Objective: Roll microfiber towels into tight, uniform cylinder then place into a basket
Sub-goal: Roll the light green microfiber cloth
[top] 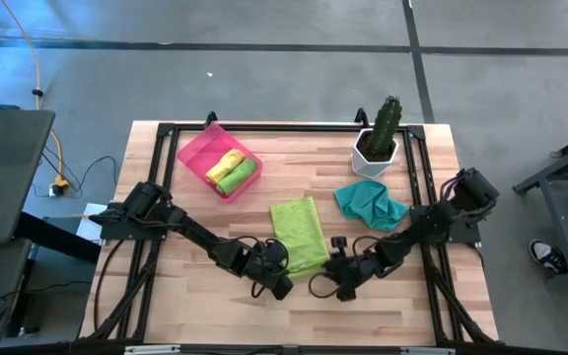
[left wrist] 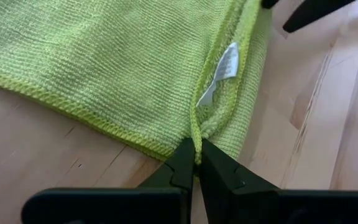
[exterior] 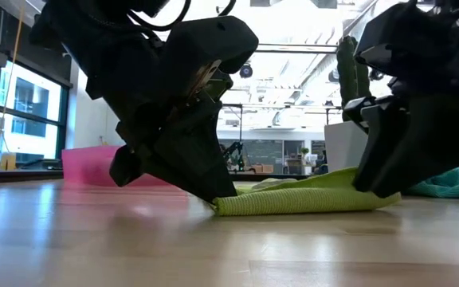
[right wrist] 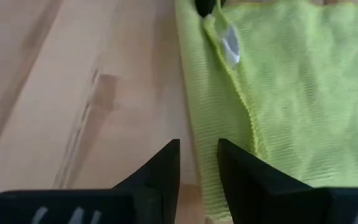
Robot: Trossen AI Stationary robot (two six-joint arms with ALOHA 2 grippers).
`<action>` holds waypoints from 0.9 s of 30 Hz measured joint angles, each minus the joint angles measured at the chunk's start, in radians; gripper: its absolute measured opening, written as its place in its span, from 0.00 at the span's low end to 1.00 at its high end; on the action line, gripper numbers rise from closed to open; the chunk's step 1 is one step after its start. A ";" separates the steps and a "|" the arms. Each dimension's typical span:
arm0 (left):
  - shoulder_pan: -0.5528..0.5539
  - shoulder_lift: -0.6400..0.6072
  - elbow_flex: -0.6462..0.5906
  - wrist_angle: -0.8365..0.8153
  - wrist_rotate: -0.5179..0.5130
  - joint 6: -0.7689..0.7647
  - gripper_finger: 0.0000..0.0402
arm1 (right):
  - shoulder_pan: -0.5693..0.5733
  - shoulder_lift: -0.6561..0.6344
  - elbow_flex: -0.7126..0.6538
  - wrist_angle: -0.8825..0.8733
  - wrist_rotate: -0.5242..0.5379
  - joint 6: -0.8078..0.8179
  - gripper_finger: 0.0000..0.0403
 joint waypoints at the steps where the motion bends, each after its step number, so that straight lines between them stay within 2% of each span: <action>1: 0.000 0.000 0.000 0.000 0.000 0.000 0.02 | -0.001 0.000 0.000 0.000 0.006 -0.010 0.25; 8: 0.000 0.000 0.000 0.000 0.001 0.000 0.02 | 0.000 0.000 0.000 -0.005 0.018 -0.049 0.26; 19: 0.000 0.000 0.000 0.000 0.003 0.000 0.02 | 0.000 0.000 0.001 -0.004 0.030 -0.112 0.52; 27: 0.000 0.000 0.000 0.000 0.003 0.001 0.02 | 0.000 0.000 0.001 0.014 0.051 -0.139 0.55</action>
